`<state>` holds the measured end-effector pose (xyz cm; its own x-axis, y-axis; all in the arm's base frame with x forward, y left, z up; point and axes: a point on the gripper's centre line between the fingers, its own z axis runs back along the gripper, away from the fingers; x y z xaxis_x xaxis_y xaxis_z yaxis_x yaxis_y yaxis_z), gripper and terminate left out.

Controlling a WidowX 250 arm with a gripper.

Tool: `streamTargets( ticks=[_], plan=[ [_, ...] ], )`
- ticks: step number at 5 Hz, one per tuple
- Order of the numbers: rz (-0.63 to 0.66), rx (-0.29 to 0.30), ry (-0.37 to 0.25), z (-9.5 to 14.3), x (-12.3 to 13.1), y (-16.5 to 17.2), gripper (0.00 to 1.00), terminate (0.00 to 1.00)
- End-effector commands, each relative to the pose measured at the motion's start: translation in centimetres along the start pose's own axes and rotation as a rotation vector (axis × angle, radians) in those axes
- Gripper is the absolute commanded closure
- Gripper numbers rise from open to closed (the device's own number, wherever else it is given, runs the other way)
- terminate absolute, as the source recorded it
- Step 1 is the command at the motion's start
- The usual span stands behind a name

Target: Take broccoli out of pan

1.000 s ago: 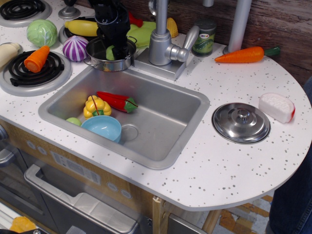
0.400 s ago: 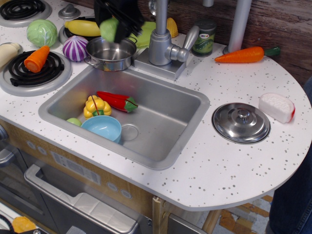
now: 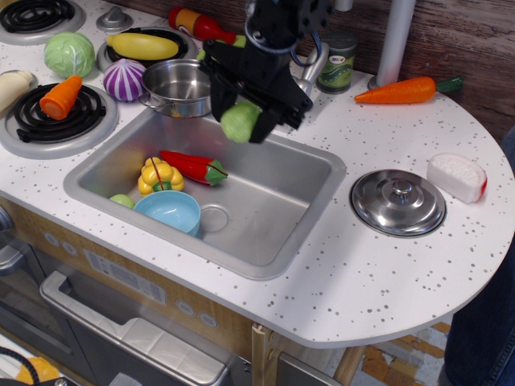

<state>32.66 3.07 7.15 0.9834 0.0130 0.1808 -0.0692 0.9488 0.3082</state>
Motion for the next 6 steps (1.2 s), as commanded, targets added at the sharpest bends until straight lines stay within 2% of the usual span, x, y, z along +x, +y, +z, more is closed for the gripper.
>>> streamTargets(
  ticks=[1, 2, 3, 4, 5, 6],
  plan=[
    [0.006, -0.052, -0.040, -2.5, -0.2, 0.2, 1.00, 0.00],
    [-0.005, -0.133, -0.047, -4.7, -0.2, 0.0, 1.00, 0.00],
    [-0.020, -0.149, -0.054, -5.9, -0.1, -0.6, 0.00, 0.00],
    [-0.009, -0.177, -0.064, -5.9, 0.1, -0.8, 0.00, 0.00],
    [-0.009, -0.177, -0.064, -5.9, 0.1, -0.8, 0.00, 0.00],
    [-0.009, -0.177, -0.064, -5.9, 0.1, -0.8, 0.00, 1.00]
  ],
)
